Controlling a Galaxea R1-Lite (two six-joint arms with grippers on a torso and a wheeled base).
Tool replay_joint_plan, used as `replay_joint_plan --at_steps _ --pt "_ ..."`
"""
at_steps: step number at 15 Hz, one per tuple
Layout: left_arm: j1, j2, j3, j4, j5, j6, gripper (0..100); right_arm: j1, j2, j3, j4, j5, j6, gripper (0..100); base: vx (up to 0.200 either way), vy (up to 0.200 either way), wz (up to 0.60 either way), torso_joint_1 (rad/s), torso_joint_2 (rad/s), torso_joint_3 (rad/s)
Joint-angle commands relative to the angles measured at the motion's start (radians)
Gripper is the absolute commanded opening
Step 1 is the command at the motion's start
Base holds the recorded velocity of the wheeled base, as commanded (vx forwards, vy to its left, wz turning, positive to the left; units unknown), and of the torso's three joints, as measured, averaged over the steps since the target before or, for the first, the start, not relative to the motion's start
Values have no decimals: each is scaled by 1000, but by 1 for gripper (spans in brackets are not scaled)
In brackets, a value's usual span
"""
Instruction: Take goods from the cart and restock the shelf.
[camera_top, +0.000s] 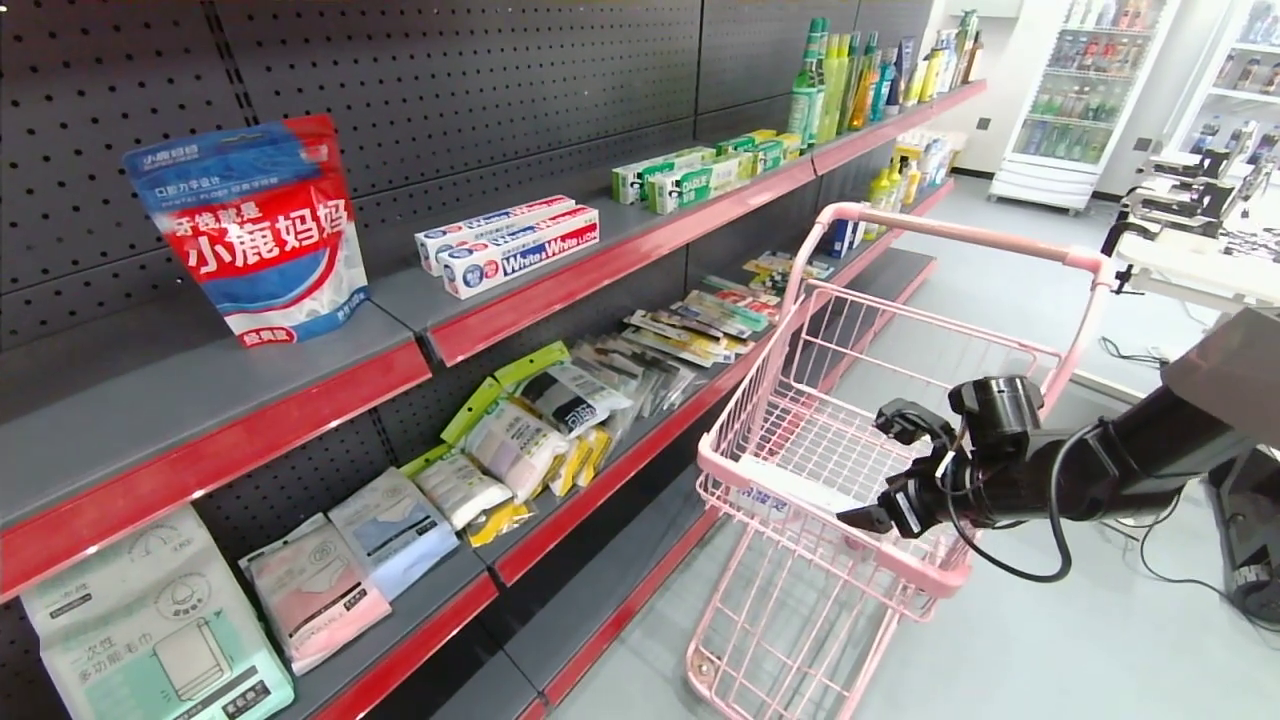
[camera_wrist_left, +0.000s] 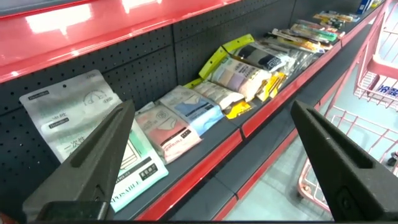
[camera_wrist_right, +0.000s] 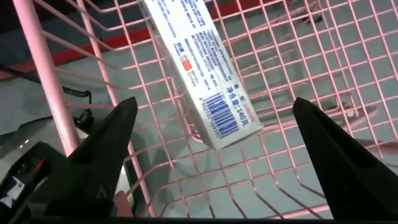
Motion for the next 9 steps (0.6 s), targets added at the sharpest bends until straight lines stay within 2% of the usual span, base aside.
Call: replay_joint_plan --at_steps 1,9 --pt "0 2 0 0 1 0 100 6 48 -5 0 8 -32 100 0 0 0 0 0 0" --pt "0 2 0 0 1 0 100 -50 201 -144 11 88 -192 100 0 0 0 0 0 0"
